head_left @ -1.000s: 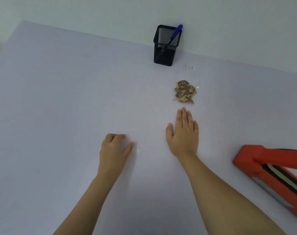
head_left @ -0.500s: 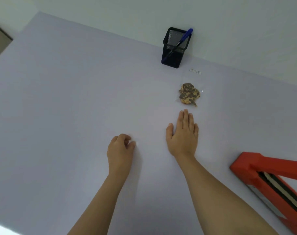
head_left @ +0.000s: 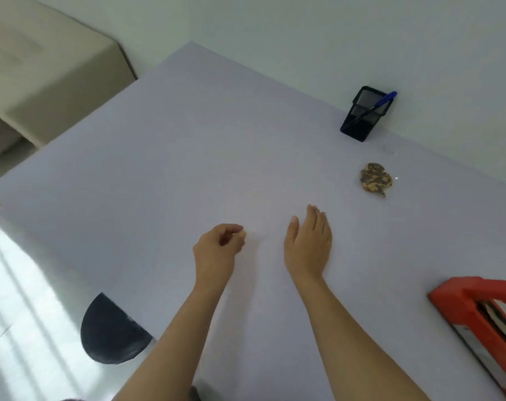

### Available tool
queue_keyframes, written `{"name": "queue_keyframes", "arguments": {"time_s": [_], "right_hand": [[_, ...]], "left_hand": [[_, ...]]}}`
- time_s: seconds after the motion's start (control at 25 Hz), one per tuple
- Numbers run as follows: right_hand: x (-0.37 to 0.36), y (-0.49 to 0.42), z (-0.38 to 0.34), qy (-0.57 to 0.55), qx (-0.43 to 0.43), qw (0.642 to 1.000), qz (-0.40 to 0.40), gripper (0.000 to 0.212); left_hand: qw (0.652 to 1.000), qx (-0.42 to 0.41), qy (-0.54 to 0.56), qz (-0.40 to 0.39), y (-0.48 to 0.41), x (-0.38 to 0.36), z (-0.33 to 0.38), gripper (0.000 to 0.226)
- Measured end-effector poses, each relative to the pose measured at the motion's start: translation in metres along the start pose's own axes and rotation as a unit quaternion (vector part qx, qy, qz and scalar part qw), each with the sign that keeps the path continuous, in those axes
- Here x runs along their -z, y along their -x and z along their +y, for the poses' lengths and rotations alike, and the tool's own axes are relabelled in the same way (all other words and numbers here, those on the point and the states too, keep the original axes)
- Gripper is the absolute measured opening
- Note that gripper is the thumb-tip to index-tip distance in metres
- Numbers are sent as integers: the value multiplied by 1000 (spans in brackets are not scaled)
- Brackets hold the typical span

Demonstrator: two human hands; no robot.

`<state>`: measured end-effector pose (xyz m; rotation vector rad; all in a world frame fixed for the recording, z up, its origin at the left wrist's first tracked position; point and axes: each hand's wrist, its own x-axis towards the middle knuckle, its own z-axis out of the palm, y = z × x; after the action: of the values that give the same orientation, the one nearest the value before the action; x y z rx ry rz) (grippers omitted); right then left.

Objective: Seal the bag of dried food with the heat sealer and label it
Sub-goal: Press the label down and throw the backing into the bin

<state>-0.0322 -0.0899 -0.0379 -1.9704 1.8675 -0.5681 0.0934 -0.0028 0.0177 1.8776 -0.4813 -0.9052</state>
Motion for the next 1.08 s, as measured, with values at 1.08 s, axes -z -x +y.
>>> {"name": "queue_keyframes", "arguments": {"time_s": [1.08], "right_hand": [[-499,337,-67,127,39,916,-379,52]], "left_hand": [[955,232,-44,182,-117,330,-502,13]]}}
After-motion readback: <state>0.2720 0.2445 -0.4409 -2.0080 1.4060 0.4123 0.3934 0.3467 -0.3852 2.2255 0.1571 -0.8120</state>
